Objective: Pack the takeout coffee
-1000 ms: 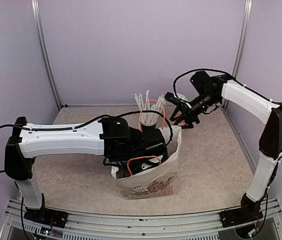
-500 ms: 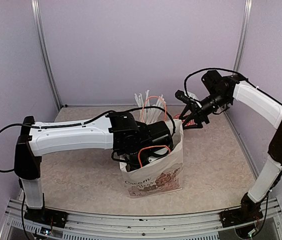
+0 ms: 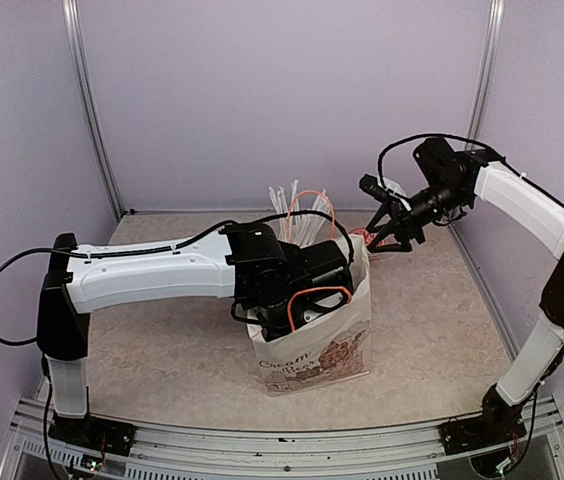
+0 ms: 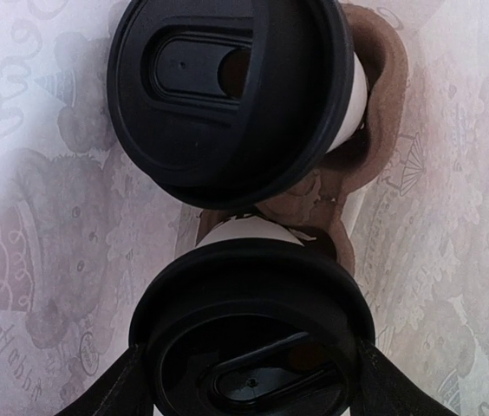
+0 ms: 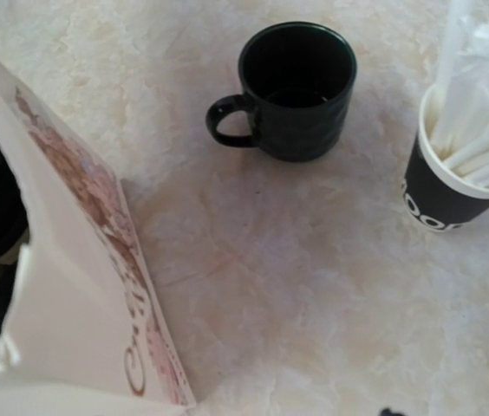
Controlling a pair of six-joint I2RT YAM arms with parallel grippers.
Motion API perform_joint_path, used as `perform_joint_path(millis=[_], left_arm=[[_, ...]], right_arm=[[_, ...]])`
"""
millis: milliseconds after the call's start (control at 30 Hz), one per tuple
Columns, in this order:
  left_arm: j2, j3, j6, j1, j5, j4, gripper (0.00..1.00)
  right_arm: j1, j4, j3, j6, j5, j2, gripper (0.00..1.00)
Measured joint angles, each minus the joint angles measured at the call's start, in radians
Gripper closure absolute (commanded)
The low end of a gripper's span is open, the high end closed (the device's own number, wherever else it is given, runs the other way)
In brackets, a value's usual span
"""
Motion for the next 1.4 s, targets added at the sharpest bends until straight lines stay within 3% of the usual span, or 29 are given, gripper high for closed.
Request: perform_joint_path(millis=[267,400,933,1400], left_arm=[[0.016,0.024,-0.01,0.0,0.008,0.0,0.5],[0.034,0.055,-0.022,0.0,0.03,-0.005,0.49],[0.072,0.114,-0.074,-0.035,-0.034,-0.038,0.16],[0.043,0.113,-0.077,-0.035,-0.021,0.037,0.09]], right_arm=[[-0.009,0.012,-0.001,0.006,0.002,0.0,0.35],[-0.009,0.012,-0.001,0.006,-0.002,0.0,0.35],[-0.009,0.019,-0.035,0.01,-0.007,-0.031,0.34],[-0.009,0.019,-0.034,0.036,-0.006,-0.043,0.34]])
